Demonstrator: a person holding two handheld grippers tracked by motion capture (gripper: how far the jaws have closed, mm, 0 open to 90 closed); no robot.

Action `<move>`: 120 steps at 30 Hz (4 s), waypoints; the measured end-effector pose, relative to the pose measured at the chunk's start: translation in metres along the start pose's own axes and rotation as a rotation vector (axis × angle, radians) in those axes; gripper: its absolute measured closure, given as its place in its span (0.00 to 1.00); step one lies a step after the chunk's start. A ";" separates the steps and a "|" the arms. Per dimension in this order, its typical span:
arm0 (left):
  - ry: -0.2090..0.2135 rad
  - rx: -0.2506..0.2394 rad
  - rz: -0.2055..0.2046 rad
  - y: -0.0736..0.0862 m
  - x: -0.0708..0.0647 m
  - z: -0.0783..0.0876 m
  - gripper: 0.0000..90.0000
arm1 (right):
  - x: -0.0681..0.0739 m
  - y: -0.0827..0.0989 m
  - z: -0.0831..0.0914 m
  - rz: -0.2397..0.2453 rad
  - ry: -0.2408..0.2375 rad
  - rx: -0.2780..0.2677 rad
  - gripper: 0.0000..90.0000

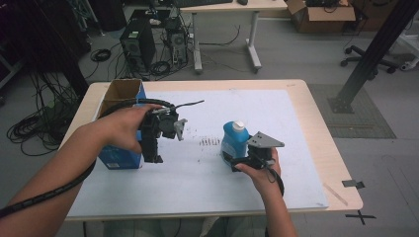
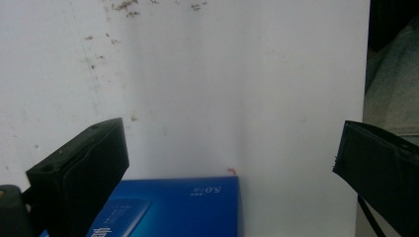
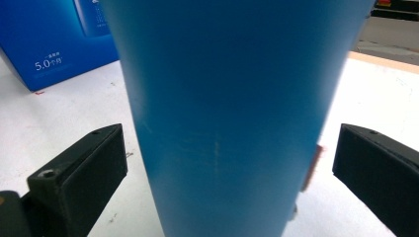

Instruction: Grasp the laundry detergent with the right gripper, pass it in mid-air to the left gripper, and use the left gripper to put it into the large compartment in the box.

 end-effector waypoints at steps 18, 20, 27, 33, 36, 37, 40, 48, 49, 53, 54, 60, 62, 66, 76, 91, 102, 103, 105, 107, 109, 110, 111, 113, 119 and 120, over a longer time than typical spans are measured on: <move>0.009 -0.007 0.001 0.000 -0.002 -0.003 0.00 | 0.003 -0.002 -0.005 -0.011 0.004 -0.037 0.01; 0.008 -0.007 -0.002 0.001 -0.002 -0.004 0.00 | 0.003 -0.001 -0.006 -0.016 0.005 -0.036 0.01; 0.005 -0.008 0.002 0.002 -0.002 -0.005 0.00 | 0.002 0.001 -0.007 -0.021 0.013 -0.051 0.05; 0.006 -0.009 0.002 0.002 -0.002 -0.006 0.00 | 0.003 0.000 -0.008 -0.008 0.028 -0.064 0.12; 0.006 -0.010 -0.002 0.001 -0.002 -0.006 0.00 | 0.003 -0.001 -0.008 -0.006 0.036 -0.068 0.17; 0.006 -0.010 -0.002 0.001 -0.002 -0.006 0.00 | 0.003 -0.001 -0.008 -0.006 0.036 -0.068 0.17; 0.008 -0.005 -0.002 0.001 -0.002 -0.006 0.00 | 0.002 -0.001 -0.008 -0.010 0.037 -0.072 0.19; 0.008 -0.004 -0.001 0.002 -0.003 -0.006 0.00 | 0.001 0.000 -0.008 0.008 0.060 -0.067 0.26; 0.009 -0.009 0.000 0.001 -0.003 -0.006 0.00 | 0.002 0.000 -0.008 0.008 0.063 -0.064 0.27; 0.011 -0.009 -0.002 0.000 -0.004 -0.008 0.00 | 0.001 0.001 -0.009 0.016 0.070 -0.062 0.29; 0.011 -0.009 -0.002 0.000 -0.004 -0.008 0.00 | 0.001 0.001 -0.009 0.016 0.070 -0.062 0.29; 0.011 -0.010 -0.003 -0.001 -0.004 -0.009 0.00 | 0.001 0.001 -0.009 0.026 0.086 -0.062 0.36; 0.012 -0.010 0.001 -0.001 -0.005 -0.009 0.00 | 0.001 0.001 -0.009 0.029 0.089 -0.061 0.36; 0.007 -0.009 -0.001 0.000 -0.005 -0.008 0.00 | -0.001 0.000 -0.009 0.025 0.101 -0.059 0.40; -0.001 -0.014 0.002 0.000 -0.005 -0.007 0.00 | 0.002 -0.001 -0.010 0.035 0.103 -0.066 0.48; 0.000 -0.013 0.004 -0.004 -0.004 -0.005 0.00 | 0.001 -0.009 -0.003 0.024 0.070 -0.126 0.51; -0.002 -0.012 0.000 -0.008 -0.003 -0.001 0.00 | 0.008 -0.030 0.017 0.073 -0.007 -0.103 0.52; -0.001 -0.011 -0.001 -0.008 -0.003 0.000 0.00 | 0.009 -0.032 0.020 0.083 -0.019 -0.095 0.52; 0.000 -0.010 -0.001 -0.009 -0.003 0.001 0.00 | 0.012 -0.037 0.026 0.088 -0.051 -0.096 0.52; -0.002 -0.011 0.000 -0.009 -0.002 0.003 0.00 | 0.015 -0.042 0.032 0.095 -0.080 -0.105 0.52; -0.003 -0.012 0.002 -0.010 -0.002 0.003 0.00 | 0.018 -0.047 0.037 0.104 -0.117 -0.116 0.52; -0.002 -0.011 0.005 -0.010 -0.002 0.004 0.00 | 0.018 -0.047 0.037 0.104 -0.117 -0.116 0.52; -0.003 -0.011 0.002 -0.011 -0.002 0.004 0.00 | 0.019 -0.049 0.040 0.110 -0.130 -0.118 0.52; -0.003 -0.011 0.004 -0.012 -0.002 0.005 0.00 | 0.022 -0.054 0.044 0.128 -0.155 -0.115 0.52; 0.015 -0.007 0.020 -0.013 -0.002 0.010 0.00 | 0.032 -0.061 0.053 0.186 -0.244 -0.098 0.51; 0.015 -0.007 0.020 -0.013 -0.002 0.010 0.00 | 0.034 -0.061 0.054 0.195 -0.264 -0.096 0.51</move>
Point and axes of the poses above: each handheld gripper's, and its own axes: z roughly backward along the jaws, y roughly out of its underside, x roughly to its left, the point moved 8 cm from there along -z, roughly forward along the jaws, and after that the axes turned 7 degrees about -y, right-handed, at the moved point
